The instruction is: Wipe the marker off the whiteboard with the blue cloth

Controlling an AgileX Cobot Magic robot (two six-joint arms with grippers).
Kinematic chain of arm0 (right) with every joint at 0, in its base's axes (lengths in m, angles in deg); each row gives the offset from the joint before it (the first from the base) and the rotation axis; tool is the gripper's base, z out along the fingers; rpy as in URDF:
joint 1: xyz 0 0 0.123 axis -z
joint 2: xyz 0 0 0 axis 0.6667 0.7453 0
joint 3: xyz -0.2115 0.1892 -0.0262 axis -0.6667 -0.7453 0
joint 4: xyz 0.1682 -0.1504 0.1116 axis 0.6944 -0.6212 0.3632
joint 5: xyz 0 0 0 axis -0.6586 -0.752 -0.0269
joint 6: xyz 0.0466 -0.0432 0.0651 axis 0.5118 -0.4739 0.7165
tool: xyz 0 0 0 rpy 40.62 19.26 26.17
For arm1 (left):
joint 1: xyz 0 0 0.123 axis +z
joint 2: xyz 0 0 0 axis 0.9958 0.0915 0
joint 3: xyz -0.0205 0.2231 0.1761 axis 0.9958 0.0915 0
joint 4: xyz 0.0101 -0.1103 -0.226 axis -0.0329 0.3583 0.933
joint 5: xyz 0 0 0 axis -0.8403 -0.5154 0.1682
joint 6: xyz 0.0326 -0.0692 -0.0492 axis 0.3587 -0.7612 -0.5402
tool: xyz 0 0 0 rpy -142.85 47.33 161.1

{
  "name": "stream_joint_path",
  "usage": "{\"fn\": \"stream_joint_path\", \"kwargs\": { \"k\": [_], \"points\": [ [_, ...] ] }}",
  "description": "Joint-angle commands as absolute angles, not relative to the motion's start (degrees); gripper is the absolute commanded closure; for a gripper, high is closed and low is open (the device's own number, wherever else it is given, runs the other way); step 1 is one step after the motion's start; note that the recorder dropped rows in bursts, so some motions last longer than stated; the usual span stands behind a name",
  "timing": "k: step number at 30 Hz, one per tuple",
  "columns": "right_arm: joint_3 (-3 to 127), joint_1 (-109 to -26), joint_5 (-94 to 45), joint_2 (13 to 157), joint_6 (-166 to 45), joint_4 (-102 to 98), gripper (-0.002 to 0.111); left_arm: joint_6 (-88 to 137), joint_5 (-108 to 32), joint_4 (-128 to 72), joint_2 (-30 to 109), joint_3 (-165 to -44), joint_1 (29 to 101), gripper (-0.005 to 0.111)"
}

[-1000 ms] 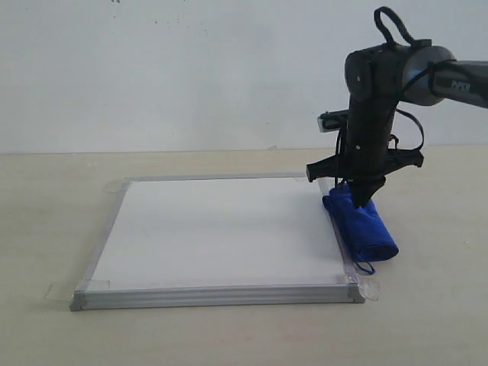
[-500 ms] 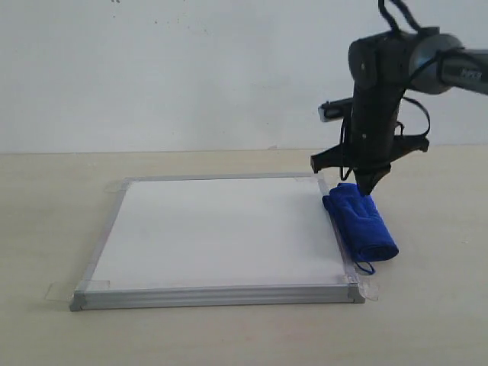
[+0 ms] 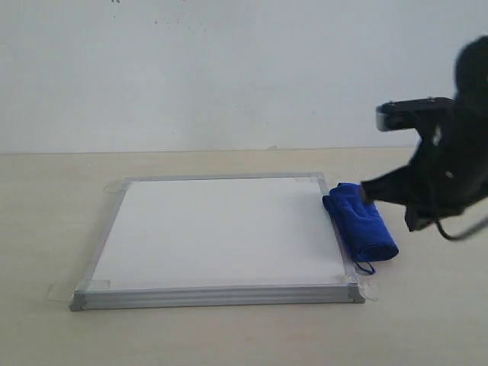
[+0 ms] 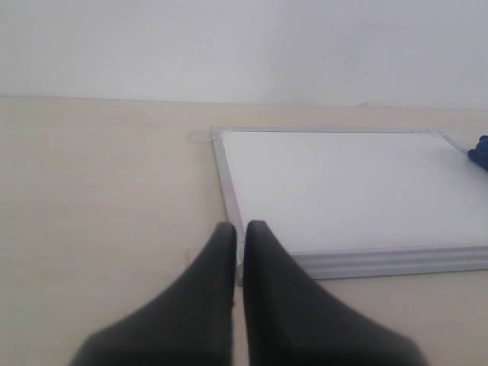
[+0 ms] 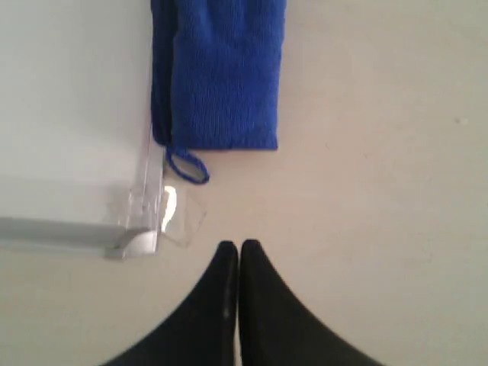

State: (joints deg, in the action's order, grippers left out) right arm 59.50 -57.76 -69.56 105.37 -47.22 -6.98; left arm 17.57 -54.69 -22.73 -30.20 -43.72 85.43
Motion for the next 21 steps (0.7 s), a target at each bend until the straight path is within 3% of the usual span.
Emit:
{"fn": "stream_joint_path", "kwargs": {
  "k": [1,8,21],
  "points": [
    [41.68,-57.77,-59.83,90.8,-47.03,-6.74,0.108,17.57,-54.52,-22.75,-30.38,-43.53,85.3,0.103],
    [29.05,-57.77,-63.52,75.41,-46.79,-6.74,0.108,17.57,-54.52,-22.75,-30.38,-43.53,85.3,0.103],
    [27.97,-57.77,-62.88,69.02,-46.64,-6.74,0.108,17.57,-54.52,-22.75,-30.38,-43.53,85.3,0.103]
  ]
}}
